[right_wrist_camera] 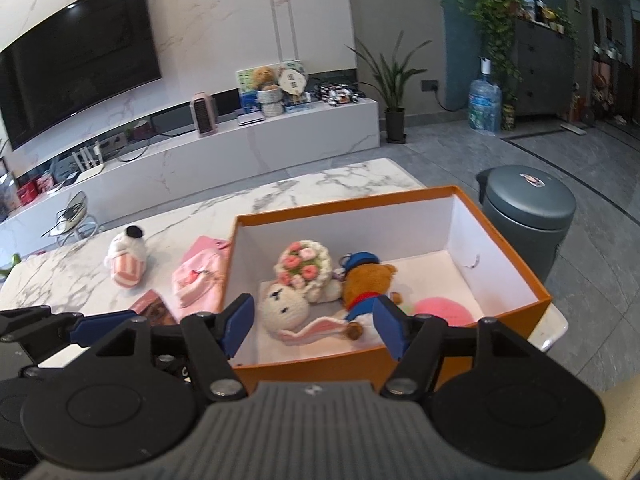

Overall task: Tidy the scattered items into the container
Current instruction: 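Withdraw both tools from the box toward the remaining items on the table, then grasp the panda plush in striped cup with left tool while right tool grasps the pink bag, then carry the panda plush in left tool while right tool carries the pink bag over the box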

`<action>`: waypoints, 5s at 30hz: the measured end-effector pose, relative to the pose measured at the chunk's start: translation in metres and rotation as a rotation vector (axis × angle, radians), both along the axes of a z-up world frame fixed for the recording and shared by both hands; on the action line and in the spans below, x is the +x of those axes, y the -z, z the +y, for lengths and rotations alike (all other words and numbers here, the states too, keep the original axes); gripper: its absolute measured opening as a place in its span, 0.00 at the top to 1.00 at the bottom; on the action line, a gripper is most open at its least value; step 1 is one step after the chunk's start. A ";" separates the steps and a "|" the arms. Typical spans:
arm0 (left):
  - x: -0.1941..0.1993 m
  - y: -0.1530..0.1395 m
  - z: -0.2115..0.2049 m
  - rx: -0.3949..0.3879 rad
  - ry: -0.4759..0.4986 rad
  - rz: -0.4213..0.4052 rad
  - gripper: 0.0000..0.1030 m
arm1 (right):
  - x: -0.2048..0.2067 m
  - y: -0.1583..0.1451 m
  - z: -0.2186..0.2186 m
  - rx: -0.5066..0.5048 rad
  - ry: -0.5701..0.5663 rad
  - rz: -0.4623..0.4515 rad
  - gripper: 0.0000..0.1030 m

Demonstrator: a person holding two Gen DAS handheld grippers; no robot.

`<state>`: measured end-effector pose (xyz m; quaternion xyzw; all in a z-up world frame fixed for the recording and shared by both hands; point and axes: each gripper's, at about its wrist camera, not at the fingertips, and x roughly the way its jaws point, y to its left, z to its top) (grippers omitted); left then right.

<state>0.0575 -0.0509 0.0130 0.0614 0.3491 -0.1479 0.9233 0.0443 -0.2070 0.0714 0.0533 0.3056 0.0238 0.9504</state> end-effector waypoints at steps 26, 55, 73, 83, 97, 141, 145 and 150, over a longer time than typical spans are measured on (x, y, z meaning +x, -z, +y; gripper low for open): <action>0.011 0.030 0.107 -0.019 -0.195 0.060 0.32 | 0.014 0.025 0.096 -0.026 -0.213 0.061 0.36; 0.152 0.039 0.168 -0.040 -0.288 0.150 0.32 | 0.188 0.049 0.159 -0.052 -0.291 0.265 0.41; 0.218 0.081 0.194 -0.065 -0.302 0.226 0.20 | 0.254 0.115 0.202 -0.229 -0.292 0.425 0.09; 0.240 0.101 0.200 -0.099 -0.336 0.272 0.18 | 0.259 0.124 0.209 -0.288 -0.285 0.414 0.21; 0.234 0.111 0.208 -0.116 -0.374 0.320 0.49 | 0.245 0.117 0.207 -0.196 -0.332 0.395 0.31; 0.085 -0.034 0.177 -0.123 -0.392 0.031 0.50 | 0.138 -0.028 0.171 -0.057 -0.372 -0.005 0.76; 0.071 -0.047 0.165 -0.107 -0.368 -0.009 0.50 | 0.121 -0.044 0.159 -0.044 -0.367 -0.046 0.76; 0.057 -0.058 0.146 -0.094 -0.336 -0.042 0.50 | 0.100 -0.057 0.142 -0.029 -0.354 -0.090 0.76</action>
